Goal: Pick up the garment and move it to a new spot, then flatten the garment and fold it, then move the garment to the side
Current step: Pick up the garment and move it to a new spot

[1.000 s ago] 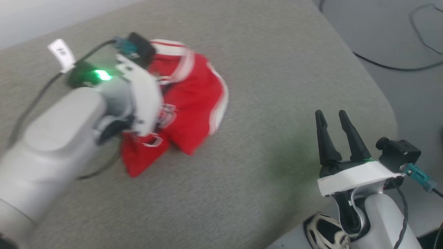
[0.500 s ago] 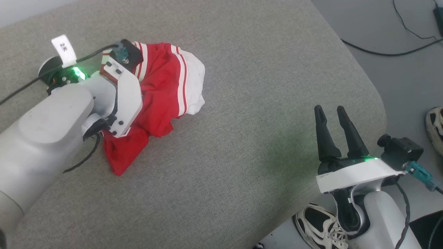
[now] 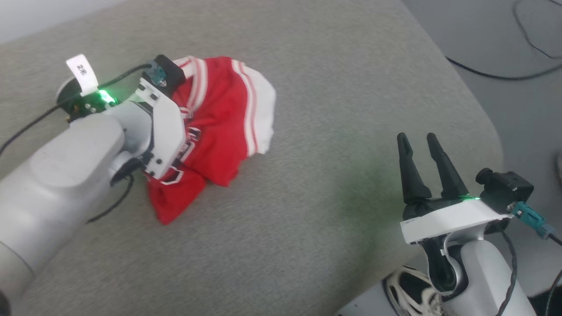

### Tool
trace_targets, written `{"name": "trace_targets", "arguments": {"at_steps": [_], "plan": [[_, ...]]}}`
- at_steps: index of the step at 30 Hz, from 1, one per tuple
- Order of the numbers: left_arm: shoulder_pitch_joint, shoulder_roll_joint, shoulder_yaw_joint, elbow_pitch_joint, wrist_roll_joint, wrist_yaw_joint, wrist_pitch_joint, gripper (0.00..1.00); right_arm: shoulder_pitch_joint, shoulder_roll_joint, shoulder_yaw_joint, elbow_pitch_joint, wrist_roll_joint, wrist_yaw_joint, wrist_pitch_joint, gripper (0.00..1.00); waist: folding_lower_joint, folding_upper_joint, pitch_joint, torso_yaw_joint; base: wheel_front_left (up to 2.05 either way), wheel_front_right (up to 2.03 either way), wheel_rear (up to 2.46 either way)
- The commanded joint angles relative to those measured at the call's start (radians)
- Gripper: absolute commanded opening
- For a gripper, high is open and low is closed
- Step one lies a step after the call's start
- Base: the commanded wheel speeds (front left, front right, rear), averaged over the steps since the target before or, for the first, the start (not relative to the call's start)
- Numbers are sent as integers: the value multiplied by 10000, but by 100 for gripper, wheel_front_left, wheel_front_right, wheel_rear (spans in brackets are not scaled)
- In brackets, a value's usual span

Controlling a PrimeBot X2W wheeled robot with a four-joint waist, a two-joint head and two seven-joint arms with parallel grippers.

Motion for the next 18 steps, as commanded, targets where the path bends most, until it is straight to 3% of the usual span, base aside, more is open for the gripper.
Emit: {"name": "trace_targets", "arguments": {"at_steps": [1,7,18], "plan": [[428,-244,-242,-88,-258,-71,-348,100,21,30,-124,12,-258,-10,-29,100,0,-1,-465,618,0,0,0],[181,-534,-38,-212,-859,-48,-1801,100,141,21,-343,107,-975,-10,-29,100,0,-1,-1125,1726,0,0,0],[1982,-971,1088,533,-2114,68,-5253,100,476,-37,-839,307,-2174,-9,-29,100,0,-1,-2056,3579,0,0,0]]}}
